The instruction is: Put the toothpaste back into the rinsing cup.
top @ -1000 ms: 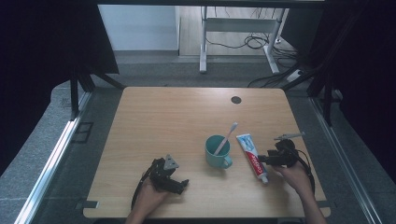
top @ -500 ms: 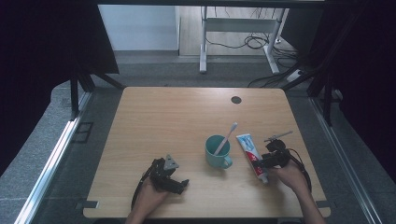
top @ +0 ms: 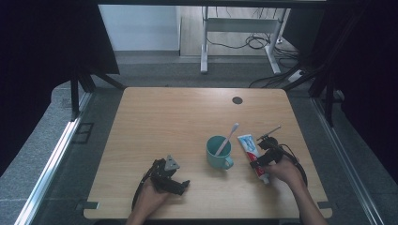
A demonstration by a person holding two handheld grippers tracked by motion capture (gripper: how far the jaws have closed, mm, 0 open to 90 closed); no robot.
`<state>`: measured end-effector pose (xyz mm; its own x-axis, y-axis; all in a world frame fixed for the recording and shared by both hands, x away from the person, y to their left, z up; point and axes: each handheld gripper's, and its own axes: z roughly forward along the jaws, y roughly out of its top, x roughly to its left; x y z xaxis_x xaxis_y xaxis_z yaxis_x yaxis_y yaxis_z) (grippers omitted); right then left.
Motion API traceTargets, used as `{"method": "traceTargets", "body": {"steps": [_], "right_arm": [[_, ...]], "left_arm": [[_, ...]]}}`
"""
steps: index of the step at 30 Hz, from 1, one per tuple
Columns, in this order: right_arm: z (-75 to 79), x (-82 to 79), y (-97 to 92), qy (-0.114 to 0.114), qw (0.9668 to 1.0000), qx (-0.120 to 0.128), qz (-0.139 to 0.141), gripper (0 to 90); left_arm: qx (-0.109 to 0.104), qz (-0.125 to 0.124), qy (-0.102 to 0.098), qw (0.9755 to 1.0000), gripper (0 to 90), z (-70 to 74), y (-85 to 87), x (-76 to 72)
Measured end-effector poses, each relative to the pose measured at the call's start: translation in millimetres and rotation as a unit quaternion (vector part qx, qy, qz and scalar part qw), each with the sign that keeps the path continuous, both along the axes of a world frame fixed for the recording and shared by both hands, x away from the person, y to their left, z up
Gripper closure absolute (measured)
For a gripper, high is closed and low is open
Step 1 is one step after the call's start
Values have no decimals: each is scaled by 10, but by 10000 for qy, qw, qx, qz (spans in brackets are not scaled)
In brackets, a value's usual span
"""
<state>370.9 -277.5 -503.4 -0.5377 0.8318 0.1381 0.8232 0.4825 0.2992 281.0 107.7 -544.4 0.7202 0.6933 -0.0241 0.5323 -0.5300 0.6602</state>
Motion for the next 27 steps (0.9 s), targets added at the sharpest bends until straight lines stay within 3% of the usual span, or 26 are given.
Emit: {"method": "traceTargets", "body": {"steps": [13, 21, 23, 27], "right_arm": [[1, 182, 175, 141, 9987, -493, -37, 337], [9, 304, 309, 249, 9962, -833, 3, 400], [13, 325, 332, 282, 9952, -932, 71, 426], [47, 339, 350, 375, 9946, -954, 132, 590]], "left_arm": [[-1, 1, 1, 10000, 0, 0, 0, 0], [0, 0, 2, 10000, 0, 0, 0, 0], [-2, 2, 1, 10000, 0, 0, 0, 0], [5, -5, -1, 10000, 0, 0, 1, 0]]}}
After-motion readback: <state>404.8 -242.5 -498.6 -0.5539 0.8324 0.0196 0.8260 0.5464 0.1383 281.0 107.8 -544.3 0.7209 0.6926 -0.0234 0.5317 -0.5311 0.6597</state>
